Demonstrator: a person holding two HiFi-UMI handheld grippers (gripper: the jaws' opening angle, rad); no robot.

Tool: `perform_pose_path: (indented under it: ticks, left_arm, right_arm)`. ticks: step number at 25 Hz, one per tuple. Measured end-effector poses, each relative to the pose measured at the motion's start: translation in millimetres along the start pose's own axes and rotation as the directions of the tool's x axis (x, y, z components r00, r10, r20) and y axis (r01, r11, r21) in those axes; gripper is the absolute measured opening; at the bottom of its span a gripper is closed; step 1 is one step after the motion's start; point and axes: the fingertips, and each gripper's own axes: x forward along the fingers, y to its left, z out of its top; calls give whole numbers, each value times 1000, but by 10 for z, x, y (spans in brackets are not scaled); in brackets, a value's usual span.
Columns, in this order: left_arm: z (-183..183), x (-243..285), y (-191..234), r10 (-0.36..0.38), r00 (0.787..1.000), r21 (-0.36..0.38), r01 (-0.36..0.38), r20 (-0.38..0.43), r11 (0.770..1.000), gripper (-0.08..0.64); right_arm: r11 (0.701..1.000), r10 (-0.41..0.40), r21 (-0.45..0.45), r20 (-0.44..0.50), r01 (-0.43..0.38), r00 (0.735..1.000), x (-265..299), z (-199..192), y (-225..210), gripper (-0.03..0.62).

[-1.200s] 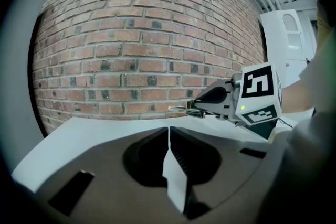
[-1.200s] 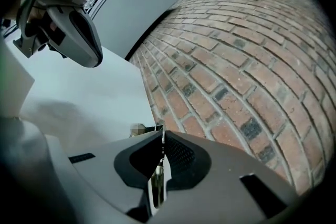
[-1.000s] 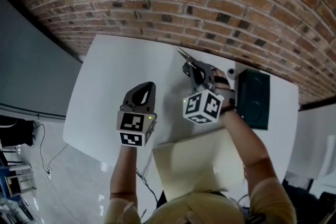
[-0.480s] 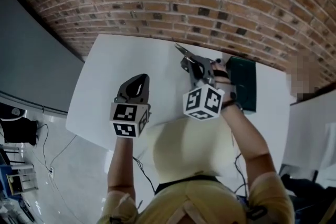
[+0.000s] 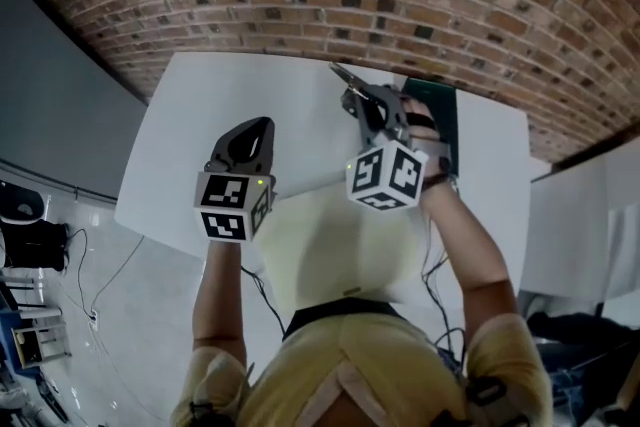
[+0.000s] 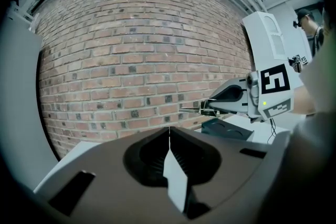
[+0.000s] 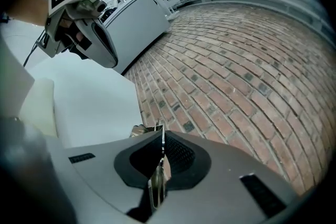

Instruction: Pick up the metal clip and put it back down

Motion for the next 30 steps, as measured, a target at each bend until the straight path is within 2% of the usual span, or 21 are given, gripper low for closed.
perform_pose_path:
  ticks: [9, 17, 24, 30]
  left_arm:
    - [28, -69, -521, -58, 998, 19, 59, -16, 998, 5]
    - [99, 130, -1193, -190, 982, 50, 190, -3, 981, 5]
    - [93, 365, -1960, -332, 943, 108, 334, -36, 936, 5]
    - [86, 567, -2486, -425, 904, 124, 426, -37, 896, 5]
  right_arm:
    - [1000, -23, 16, -57, 24, 998, -457, -452, -115, 8]
    - [994, -82, 64, -154, 93, 985, -894, -958, -244, 8]
    - [972, -159, 121, -302, 204, 940, -1296, -1747, -497, 8]
    - [946, -197, 152, -431, 286, 881, -1665, -2442, -637, 8]
